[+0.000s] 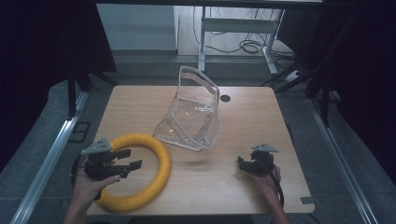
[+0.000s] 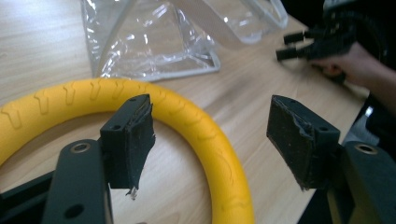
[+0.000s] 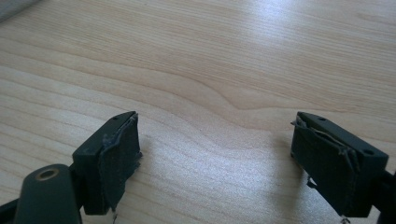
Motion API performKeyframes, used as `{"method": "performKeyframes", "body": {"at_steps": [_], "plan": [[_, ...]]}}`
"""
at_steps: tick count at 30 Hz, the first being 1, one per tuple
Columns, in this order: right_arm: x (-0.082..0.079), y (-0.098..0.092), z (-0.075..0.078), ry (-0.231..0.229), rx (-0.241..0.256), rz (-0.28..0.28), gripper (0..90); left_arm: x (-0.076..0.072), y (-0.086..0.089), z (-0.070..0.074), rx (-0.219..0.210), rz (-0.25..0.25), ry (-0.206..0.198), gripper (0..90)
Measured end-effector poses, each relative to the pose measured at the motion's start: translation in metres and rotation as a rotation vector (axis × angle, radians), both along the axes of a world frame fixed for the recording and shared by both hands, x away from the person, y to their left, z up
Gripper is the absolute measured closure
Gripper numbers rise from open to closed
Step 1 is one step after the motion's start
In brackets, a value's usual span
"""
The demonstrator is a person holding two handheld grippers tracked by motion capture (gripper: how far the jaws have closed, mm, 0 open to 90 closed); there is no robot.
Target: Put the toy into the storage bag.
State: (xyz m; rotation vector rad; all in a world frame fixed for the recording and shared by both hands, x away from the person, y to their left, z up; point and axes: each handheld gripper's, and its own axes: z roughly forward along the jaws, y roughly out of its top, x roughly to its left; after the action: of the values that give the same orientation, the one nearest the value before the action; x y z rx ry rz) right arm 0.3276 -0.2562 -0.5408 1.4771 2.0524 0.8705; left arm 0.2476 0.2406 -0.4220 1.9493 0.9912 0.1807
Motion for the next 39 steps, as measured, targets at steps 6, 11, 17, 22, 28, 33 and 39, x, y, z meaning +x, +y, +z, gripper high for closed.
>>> {"method": "performKeyframes", "body": {"at_steps": [6, 11, 17, 22, 28, 33, 39], "plan": [[0.0, 0.0, 0.0, -0.001, 0.0, -0.001, 15.7, -0.006, -0.012, -0.008, 0.079, -0.081, 0.064, 31.7], [0.0, 0.0, 0.0, -0.001, -0.001, -0.001, 15.8, -0.008, -0.022, -0.018, 0.148, -0.101, 0.113, 31.8], [0.0, 0.0, 0.0, -0.001, -0.001, -0.002, 16.0, -0.01, -0.038, -0.033, 0.266, -0.152, 0.179, 32.3], [0.0, 0.0, 0.0, -0.001, -0.001, -0.004, 16.1, -0.017, -0.05, -0.041, 0.362, -0.189, 0.168, 33.9], [0.0, 0.0, 0.0, -0.003, 0.0, -0.005, 16.2, -0.022, -0.058, -0.051, 0.403, -0.229, 0.214, 34.7], [0.0, 0.0, 0.0, -0.003, -0.001, -0.006, 16.3, -0.019, -0.063, -0.062, 0.441, -0.219, 0.264, 34.9], [0.0, 0.0, 0.0, -0.003, -0.001, -0.006, 16.3, -0.016, -0.067, -0.075, 0.499, -0.183, 0.308, 38.0]]}}
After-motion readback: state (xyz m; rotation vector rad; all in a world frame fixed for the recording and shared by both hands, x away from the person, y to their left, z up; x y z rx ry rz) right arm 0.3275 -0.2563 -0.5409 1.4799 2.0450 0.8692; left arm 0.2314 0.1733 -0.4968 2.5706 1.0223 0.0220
